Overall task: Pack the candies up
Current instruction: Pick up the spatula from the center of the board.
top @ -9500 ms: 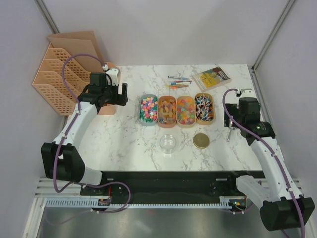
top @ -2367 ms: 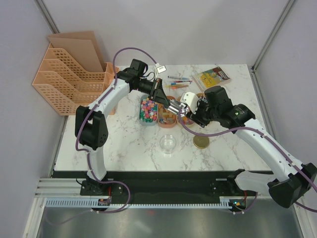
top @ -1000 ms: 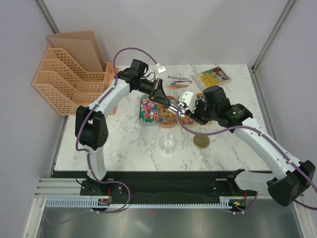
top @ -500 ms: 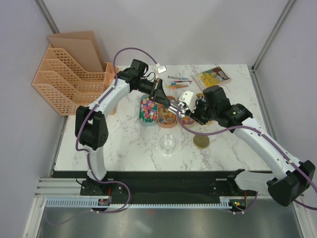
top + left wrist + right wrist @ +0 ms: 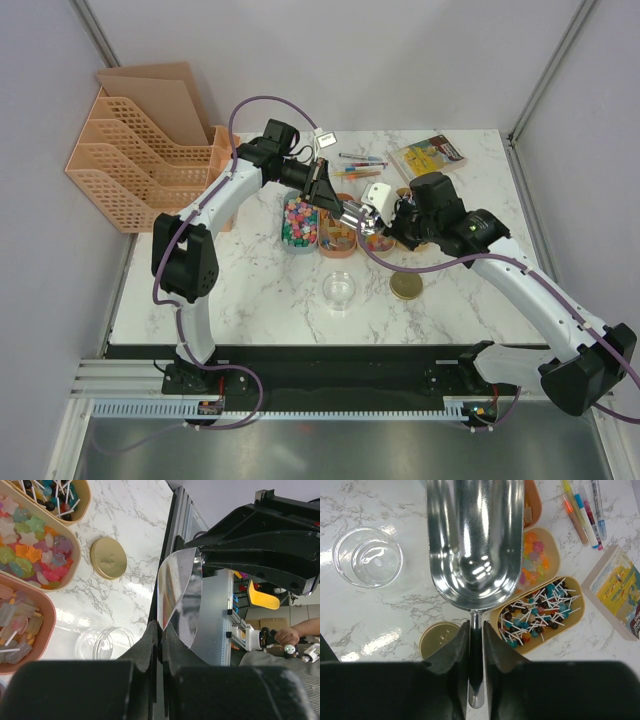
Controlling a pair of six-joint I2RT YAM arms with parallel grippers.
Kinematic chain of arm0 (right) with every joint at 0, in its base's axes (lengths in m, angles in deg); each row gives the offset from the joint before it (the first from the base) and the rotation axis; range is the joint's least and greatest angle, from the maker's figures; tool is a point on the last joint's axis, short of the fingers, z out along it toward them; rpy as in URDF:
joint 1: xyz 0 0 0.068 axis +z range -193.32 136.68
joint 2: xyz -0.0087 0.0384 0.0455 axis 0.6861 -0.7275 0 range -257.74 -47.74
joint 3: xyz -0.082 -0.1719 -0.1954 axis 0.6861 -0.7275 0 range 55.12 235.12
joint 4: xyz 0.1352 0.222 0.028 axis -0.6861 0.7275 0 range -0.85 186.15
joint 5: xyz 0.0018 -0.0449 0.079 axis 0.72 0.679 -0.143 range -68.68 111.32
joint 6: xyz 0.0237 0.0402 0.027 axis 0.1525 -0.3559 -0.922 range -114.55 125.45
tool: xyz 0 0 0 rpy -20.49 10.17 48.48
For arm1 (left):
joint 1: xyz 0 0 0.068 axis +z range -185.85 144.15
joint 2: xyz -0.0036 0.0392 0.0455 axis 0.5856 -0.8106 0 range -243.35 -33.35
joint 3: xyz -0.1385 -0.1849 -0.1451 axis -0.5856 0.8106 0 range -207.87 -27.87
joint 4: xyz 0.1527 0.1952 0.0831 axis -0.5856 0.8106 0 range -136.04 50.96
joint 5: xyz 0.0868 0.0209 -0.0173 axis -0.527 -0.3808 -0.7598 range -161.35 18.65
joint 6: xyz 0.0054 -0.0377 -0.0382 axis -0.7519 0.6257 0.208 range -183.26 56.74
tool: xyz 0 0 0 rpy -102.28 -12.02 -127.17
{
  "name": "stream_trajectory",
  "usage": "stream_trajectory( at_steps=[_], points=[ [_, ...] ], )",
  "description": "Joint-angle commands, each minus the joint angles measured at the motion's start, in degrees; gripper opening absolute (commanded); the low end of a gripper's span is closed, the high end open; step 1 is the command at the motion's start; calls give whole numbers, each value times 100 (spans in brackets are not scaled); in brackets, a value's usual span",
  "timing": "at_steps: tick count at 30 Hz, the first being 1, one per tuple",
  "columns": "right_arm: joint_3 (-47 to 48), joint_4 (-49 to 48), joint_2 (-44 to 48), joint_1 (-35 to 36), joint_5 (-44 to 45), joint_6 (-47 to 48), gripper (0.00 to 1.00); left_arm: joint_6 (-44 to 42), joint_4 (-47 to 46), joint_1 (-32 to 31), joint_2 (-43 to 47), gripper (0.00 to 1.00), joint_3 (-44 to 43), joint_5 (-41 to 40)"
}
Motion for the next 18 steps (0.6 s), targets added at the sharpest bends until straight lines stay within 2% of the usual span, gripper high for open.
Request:
stream_trajectory(
  at_steps=[1,2,3,4,5,6,7,8,9,10,11,12,14,18],
  points=[
    [81,-92,98,-13,-108,23,18,-254,55,-51,-41,2,-127,88],
    [81,-91,107,-4,-125,14,5,-254,55,-51,-41,2,-136,-26],
    [81,-65,142,-13,-125,-29,0,-263,64,-51,-32,2,-136,-183],
    [38,-56,160,-13,-108,-64,0,-263,64,-60,-23,2,-153,-411],
    [11,-47,203,-13,-108,-134,0,-263,72,-77,-23,3,-206,-1101],
    [-41,-39,291,-21,-99,-318,0,-281,73,-77,-23,12,-232,-1508],
    [-189,-30,344,-48,-177,-424,0,-289,29,-112,-32,16,-267,-2043],
    [-278,-12,405,-74,-213,-521,0,-290,-6,-121,-32,20,-337,-3327],
    [-366,-12,510,-153,-222,-626,0,-290,-67,-130,-41,27,-364,-3967],
    [-523,-21,555,-214,-231,-914,0,-603,-138,-130,-49,29,-391,-4582],
    [-595,-30,582,-276,-196,-1056,0,-667,-330,-130,-58,29,-391,-5893],
    [-656,-38,608,-433,-161,-1215,0,-711,-445,-113,-93,30,-382,-6420],
    [-788,-47,626,-601,40,-1549,0,-939,-594,45,-93,31,-356,-7037],
    [-938,-47,661,-1048,200,-1927,0,-993,-876,318,108,34,-14,-7242]
  ],
)
